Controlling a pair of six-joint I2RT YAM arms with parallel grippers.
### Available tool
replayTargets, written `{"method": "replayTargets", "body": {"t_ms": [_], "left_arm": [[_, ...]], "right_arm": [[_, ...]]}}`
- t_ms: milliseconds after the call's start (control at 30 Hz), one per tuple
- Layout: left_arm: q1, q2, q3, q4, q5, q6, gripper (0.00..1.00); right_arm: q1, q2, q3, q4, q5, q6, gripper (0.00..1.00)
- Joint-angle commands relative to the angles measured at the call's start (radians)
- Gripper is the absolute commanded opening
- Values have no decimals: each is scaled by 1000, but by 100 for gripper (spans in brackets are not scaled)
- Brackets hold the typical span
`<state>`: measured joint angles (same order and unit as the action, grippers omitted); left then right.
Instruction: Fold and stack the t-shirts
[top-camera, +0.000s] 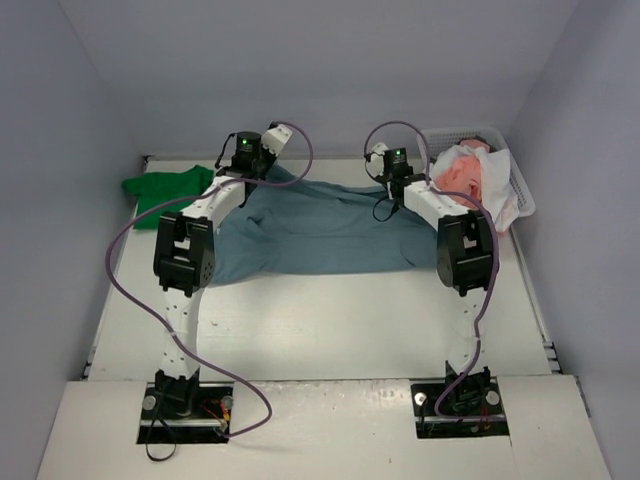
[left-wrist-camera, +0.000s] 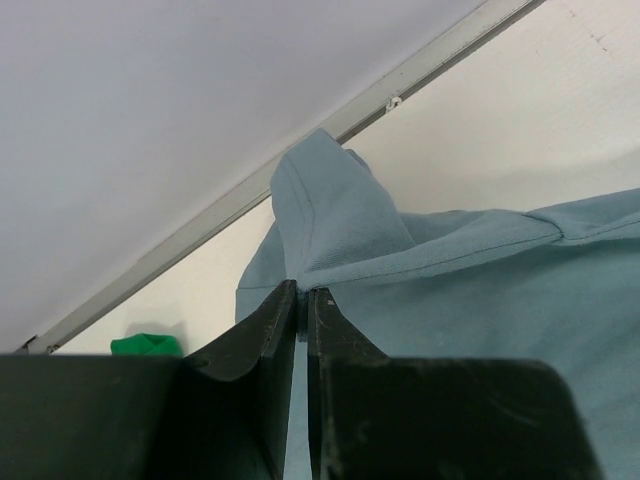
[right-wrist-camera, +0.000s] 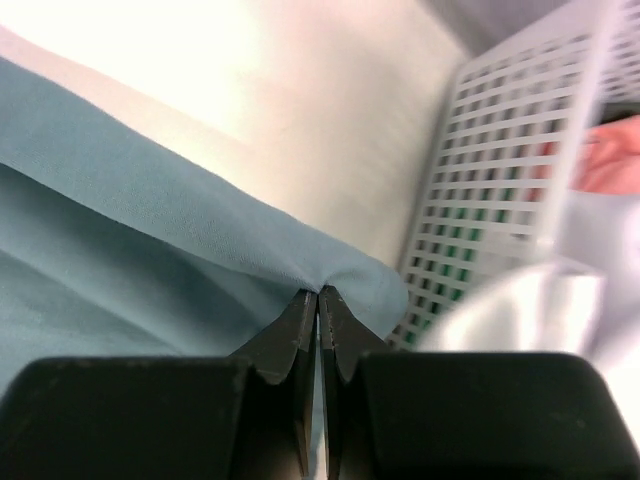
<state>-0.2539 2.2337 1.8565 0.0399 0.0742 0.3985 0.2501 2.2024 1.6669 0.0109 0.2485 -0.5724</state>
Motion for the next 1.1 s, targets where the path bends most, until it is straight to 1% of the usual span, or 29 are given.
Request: {"method": "replayTargets", "body": {"t_ms": [0, 267, 467, 567, 700, 800, 933, 1000, 1067], "left_arm": [[10, -117, 50, 38, 1, -15, 3], [10, -187, 10, 8, -5, 11, 3], [10, -285, -78, -21, -10, 46, 3], [10, -339, -129, -38, -1, 60, 3], [10, -408, -177, -155, 27, 88, 4], [10, -437, -178, -230, 35, 108, 4], [10, -462, -180, -397, 42, 134, 5], [10, -488, -200, -449, 47, 140, 5], [10, -529, -247, -463, 56, 145, 5]], "right_arm": [[3, -116, 27, 61, 37, 14, 0], [15, -185, -5, -40, -9, 2, 0], [32, -254, -47, -83, -23, -15, 0], [46, -279, -52, -132, -43, -29, 0], [67, -325, -81, -175, -40, -55, 0], [80, -348, -82, -215, -32, -67, 0], [95, -385, -93, -261, -12, -84, 0], [101, -411, -101, -288, -6, -92, 0], [107, -435, -111, -321, 1, -98, 0]]}}
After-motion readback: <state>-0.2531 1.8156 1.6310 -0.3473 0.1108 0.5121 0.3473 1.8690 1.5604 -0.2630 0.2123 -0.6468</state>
